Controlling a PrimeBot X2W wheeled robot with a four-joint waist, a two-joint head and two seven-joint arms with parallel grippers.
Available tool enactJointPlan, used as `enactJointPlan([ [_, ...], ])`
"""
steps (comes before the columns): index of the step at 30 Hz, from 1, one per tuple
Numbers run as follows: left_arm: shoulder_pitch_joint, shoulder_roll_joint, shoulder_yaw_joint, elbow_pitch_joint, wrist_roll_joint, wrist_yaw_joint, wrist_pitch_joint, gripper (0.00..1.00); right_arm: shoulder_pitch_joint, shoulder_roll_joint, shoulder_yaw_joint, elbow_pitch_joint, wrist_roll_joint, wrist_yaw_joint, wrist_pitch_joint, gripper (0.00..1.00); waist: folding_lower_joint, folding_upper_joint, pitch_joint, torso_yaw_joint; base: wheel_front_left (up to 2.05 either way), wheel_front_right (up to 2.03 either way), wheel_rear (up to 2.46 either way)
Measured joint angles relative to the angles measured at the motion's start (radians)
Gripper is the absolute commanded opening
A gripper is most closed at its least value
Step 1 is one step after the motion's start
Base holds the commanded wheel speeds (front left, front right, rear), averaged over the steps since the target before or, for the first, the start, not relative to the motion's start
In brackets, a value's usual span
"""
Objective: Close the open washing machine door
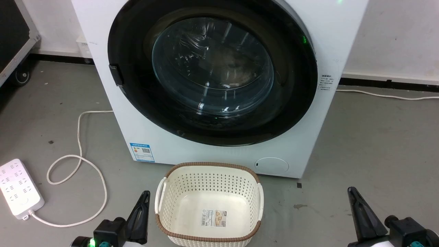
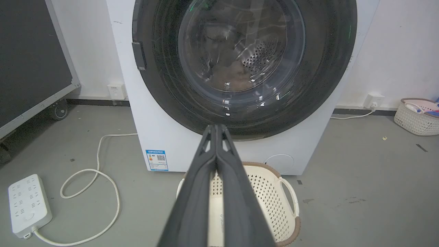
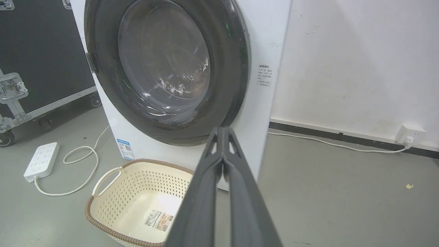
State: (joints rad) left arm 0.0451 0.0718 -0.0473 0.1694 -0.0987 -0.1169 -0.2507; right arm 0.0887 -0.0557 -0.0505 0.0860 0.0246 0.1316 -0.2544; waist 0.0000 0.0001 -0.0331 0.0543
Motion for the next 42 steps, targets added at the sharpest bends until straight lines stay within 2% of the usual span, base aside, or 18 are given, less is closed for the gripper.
enactJointPlan([
  [42, -0.005, -0.004, 0.015, -0.055, 0.029, 0.036, 0.084, 0.00, -0.016, 0.000, 0.017, -0.024, -0.007, 0.000, 0.087, 0.00, 0.0001, 0.0000, 0.011, -0.019, 0.00, 0.00, 0.00],
])
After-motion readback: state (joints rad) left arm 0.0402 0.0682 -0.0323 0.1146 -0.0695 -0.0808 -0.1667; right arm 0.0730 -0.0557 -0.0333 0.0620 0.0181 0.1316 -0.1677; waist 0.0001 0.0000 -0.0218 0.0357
